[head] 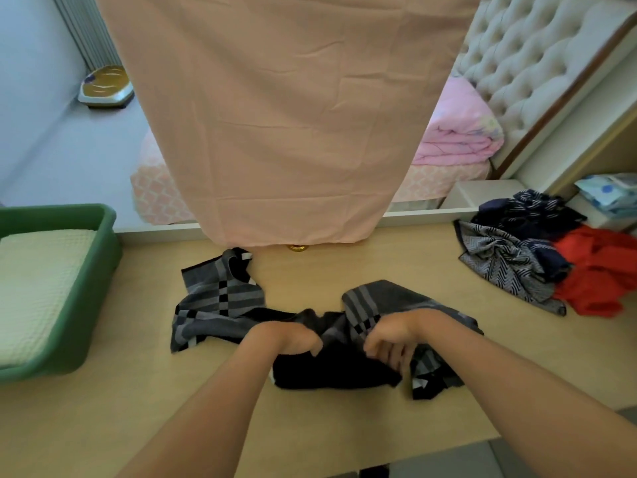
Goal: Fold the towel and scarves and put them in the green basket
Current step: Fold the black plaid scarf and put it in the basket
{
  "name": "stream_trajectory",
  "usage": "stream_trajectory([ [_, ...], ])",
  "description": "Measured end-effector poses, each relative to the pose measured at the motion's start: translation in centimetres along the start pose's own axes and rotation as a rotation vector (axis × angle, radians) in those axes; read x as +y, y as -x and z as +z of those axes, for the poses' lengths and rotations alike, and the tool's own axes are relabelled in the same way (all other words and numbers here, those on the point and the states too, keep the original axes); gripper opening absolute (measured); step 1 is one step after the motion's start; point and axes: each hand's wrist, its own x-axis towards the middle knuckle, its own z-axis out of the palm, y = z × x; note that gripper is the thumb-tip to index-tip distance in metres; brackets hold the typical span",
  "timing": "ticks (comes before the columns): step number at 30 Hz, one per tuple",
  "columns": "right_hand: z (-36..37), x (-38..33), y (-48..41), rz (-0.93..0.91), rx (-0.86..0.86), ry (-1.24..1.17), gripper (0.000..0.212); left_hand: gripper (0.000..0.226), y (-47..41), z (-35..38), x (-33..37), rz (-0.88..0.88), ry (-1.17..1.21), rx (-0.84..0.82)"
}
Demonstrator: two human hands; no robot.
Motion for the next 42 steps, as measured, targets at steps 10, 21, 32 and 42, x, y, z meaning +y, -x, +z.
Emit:
stream_trajectory([
  [10, -1.9, 3.5, -6.1, -0.289, 0.718, 0.262, 0.033, 0.035, -6.7, 1.8, -0.7, 0.266, -0.234, 0.668],
  [21, -2.1, 8.2, -8.8, -0.17, 0.63, 0.329, 0.091, 0.012, -8.5, -1.1, 0.4, -0.144, 0.204, 1.155],
  [32, -3.2, 12.0, -5.7, -0.285, 1.021, 0.464, 0.062, 0.022, -11.3, 4.1, 7.8, 0.468, -0.135, 0.862],
  [42, -1.4, 18.0, -3.7, 0.111, 0.932, 0.356, 0.134, 0.029, -14.1, 8.6, 11.3, 0.366, -0.267, 0.555],
])
